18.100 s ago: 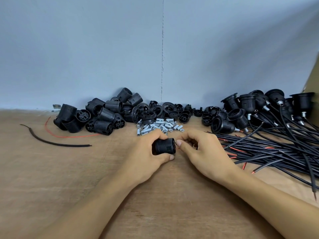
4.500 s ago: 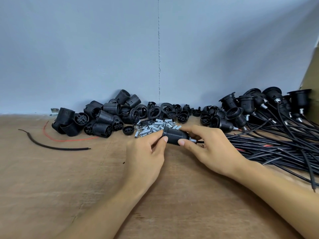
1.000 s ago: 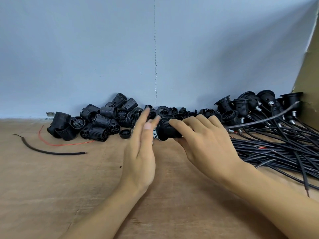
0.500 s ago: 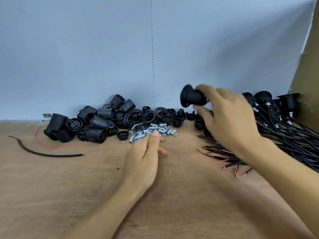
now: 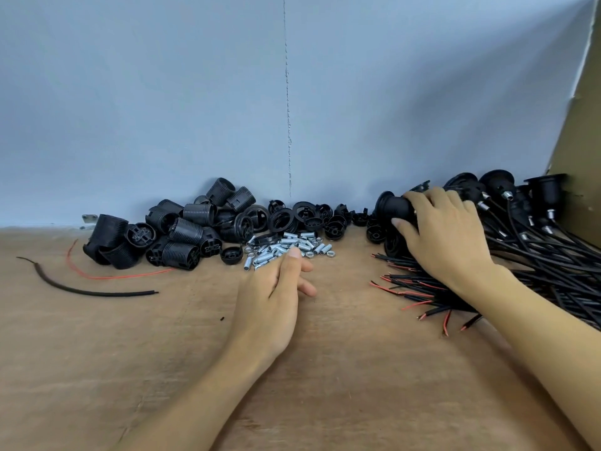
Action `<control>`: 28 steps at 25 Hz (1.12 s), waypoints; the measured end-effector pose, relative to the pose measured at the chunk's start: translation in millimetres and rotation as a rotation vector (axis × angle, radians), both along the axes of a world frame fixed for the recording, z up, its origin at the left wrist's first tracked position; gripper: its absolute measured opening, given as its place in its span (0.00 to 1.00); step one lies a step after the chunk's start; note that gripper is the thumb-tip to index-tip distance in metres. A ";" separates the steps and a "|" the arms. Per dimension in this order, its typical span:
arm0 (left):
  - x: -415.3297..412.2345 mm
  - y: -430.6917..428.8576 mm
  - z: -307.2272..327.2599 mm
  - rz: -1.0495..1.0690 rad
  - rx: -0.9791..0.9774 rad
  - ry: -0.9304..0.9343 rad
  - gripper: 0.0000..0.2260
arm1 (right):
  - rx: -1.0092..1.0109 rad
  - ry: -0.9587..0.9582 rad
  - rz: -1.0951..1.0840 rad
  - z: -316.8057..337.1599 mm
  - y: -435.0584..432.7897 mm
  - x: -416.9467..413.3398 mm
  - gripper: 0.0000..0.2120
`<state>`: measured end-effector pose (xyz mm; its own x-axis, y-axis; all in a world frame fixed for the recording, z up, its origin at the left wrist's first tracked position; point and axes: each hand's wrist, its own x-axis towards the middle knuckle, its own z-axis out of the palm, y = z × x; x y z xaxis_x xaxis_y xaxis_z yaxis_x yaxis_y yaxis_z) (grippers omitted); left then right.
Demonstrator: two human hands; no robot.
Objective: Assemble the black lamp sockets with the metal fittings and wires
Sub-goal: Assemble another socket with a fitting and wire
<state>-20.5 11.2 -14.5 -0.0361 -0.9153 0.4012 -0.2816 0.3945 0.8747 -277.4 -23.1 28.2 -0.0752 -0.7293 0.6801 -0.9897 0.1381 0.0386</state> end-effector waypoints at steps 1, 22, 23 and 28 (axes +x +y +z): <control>-0.2 -0.1 -0.2 -0.006 0.008 0.004 0.24 | 0.000 -0.026 -0.021 -5.5 -2.7 -2.6 0.21; -0.1 4.1 6.4 -0.074 0.073 -0.268 0.09 | 0.324 -0.058 0.513 -32.2 19.5 68.1 0.13; -0.5 4.5 6.5 -0.070 0.075 -0.268 0.09 | 0.327 -0.055 0.510 -31.6 20.3 68.0 0.13; -2.5 2.5 7.1 -0.019 0.066 -0.213 0.10 | 0.320 -0.066 0.587 -29.2 31.8 86.3 0.12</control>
<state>-23.0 13.7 -7.5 -0.1314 -0.9378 0.3215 -0.4554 0.3451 0.8207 -191.0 8.7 -0.9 0.3611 -0.8271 0.4308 -0.8989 -0.4316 -0.0752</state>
